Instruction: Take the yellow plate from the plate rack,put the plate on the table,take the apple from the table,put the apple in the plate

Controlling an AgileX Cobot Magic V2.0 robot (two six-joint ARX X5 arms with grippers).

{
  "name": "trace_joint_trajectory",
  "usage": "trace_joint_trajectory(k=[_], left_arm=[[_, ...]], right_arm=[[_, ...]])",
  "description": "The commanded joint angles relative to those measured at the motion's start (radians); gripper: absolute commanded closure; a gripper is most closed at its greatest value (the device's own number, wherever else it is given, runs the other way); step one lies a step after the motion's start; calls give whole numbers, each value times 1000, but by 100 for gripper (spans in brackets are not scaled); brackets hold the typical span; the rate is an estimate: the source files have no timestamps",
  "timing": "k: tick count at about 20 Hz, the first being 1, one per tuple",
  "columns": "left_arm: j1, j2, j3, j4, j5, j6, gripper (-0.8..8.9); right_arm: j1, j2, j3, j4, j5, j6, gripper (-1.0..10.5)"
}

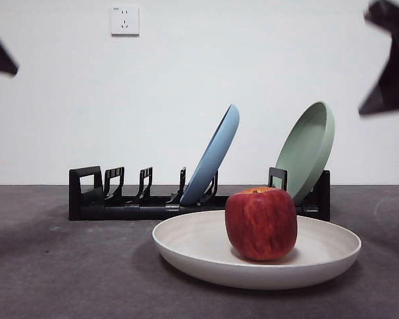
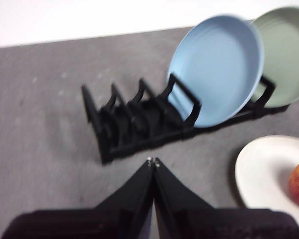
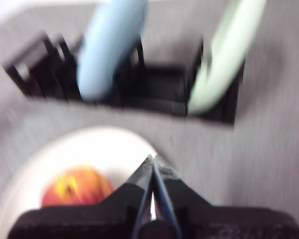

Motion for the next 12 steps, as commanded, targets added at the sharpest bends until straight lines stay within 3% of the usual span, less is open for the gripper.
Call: trace_joint_trajectory(k=[1, 5, 12], left_arm=[[-12, -48, -72, 14, -11, -35, 822], [-30, -97, -138, 14, -11, -58, 822], [-29, -95, -138, -50, -10, -55, 816]], right_arm=[[54, -21, -64, 14, 51, 55, 959], [135, -34, -98, 9, 159, 80, 959], [137, -33, -97, 8, 155, 114, 945]])
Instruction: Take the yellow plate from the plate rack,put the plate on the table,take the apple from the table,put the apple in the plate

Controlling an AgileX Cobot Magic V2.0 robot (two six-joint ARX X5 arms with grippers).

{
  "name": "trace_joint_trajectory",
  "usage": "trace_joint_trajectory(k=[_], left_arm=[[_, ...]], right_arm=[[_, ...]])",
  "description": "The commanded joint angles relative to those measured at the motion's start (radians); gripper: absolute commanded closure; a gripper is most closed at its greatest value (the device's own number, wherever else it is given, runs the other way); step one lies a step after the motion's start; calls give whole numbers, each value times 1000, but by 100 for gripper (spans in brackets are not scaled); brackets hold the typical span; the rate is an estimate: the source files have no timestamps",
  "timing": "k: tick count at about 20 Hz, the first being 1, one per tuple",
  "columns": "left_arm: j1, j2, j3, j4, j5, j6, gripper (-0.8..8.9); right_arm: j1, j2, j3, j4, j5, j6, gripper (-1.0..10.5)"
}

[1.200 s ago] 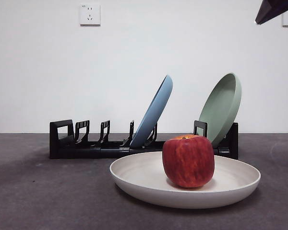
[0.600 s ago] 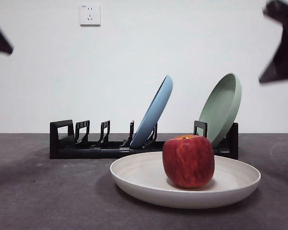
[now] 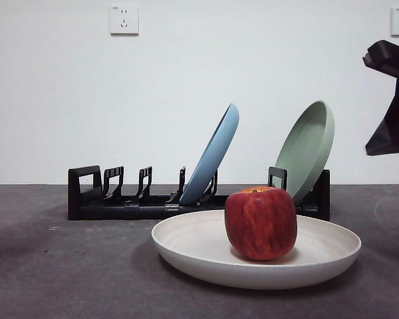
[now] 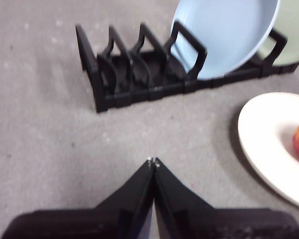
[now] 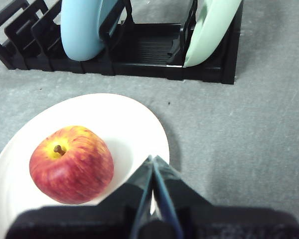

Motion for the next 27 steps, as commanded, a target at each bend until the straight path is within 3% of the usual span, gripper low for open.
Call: trace_joint_trajectory(k=[1, 10, 13, 19, 27], left_arm=[[-3, -1, -8, 2, 0, -3, 816], [-4, -5, -8, -5, 0, -2, 816], [21, -123, -8, -41, -1, 33, 816], [202, -383, -37, -33, 2, 129, 816], [374, -537, -271, 26, 1, 137, 816]], right_arm=[[0, -2, -10, 8, 4, 17, 945], [0, -2, -10, 8, 3, 17, 946], [0, -2, -10, 8, 4, 17, 946], [0, -2, -10, 8, 3, 17, 945], [0, -2, -10, 8, 4, 17, 945]])
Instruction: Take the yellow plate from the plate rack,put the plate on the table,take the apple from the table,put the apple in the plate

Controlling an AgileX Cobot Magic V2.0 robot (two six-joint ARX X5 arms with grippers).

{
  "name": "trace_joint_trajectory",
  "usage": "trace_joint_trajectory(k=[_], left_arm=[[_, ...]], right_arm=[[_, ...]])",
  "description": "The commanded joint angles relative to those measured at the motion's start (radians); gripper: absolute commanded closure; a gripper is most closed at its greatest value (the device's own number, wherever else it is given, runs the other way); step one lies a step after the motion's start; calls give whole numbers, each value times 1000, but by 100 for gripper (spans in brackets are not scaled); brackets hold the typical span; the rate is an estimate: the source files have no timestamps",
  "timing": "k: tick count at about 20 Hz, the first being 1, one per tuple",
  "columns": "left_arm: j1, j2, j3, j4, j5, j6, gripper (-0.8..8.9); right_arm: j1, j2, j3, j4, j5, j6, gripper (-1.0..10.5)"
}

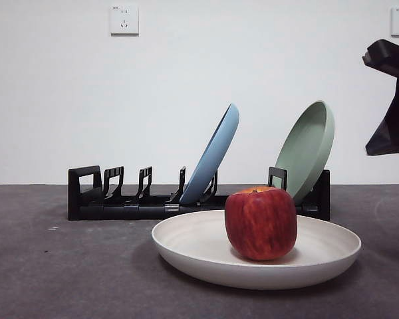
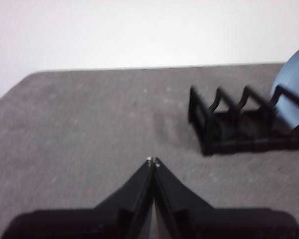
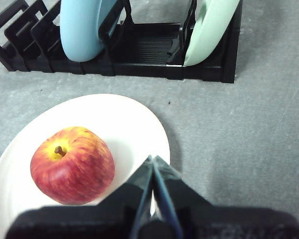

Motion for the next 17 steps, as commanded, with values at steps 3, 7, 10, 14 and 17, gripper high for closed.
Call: trace_joint_trajectory(k=[3, 7, 10, 14, 17], left_arm=[[23, -5, -92, 79, 2, 11, 816], [23, -5, -107, 59, 2, 11, 816], [23, -4, -107, 59, 16, -10, 816], [23, -4, -107, 60, 27, -11, 816], [23, -4, -107, 60, 27, -11, 816]], right_arm=[[0, -2, -10, 7, 3, 6, 945], [0, -2, -10, 6, 3, 6, 945], [0, -2, -10, 6, 3, 6, 945], [0, -2, -10, 6, 3, 6, 945], [0, -2, -10, 6, 3, 6, 946]])
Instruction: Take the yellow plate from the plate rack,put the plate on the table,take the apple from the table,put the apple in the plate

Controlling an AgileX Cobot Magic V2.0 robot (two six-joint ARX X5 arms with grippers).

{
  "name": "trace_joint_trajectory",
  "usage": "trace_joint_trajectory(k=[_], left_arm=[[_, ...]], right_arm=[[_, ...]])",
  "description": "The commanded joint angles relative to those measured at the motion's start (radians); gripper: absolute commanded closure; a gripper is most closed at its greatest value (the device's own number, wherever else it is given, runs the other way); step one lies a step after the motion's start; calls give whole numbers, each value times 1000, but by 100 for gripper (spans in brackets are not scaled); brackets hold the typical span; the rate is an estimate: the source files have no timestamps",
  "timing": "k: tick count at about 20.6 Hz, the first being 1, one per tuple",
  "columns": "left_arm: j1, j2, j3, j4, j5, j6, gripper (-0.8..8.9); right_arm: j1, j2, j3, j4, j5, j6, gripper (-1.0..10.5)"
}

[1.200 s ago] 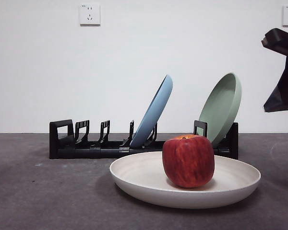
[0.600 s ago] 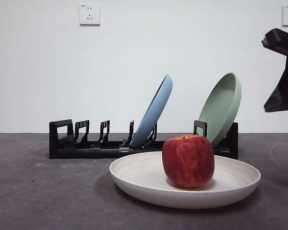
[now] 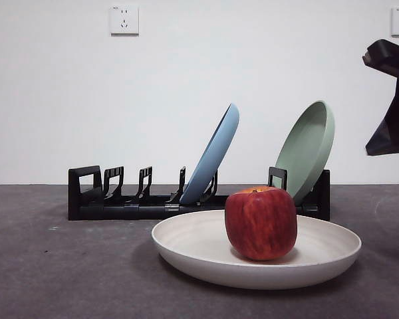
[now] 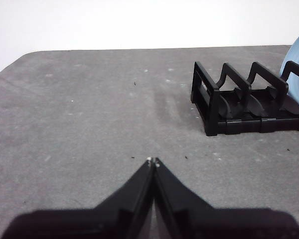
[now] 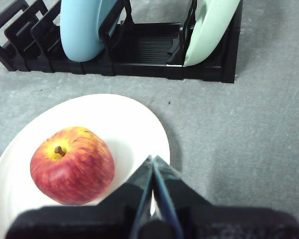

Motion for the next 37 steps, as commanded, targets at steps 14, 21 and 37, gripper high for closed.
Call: trace_joint_trajectory(k=[14, 21, 37], left_arm=[[3, -3, -13, 0, 7, -7, 816], [4, -3, -13, 0, 7, -7, 816], [4, -3, -13, 0, 7, -7, 816]], right_arm=[[-13, -67, -10, -56, 32, -28, 946], [-304, -397, -18, -121, 22, -194, 946], [-490, -696, -264, -88, -113, -289, 946]])
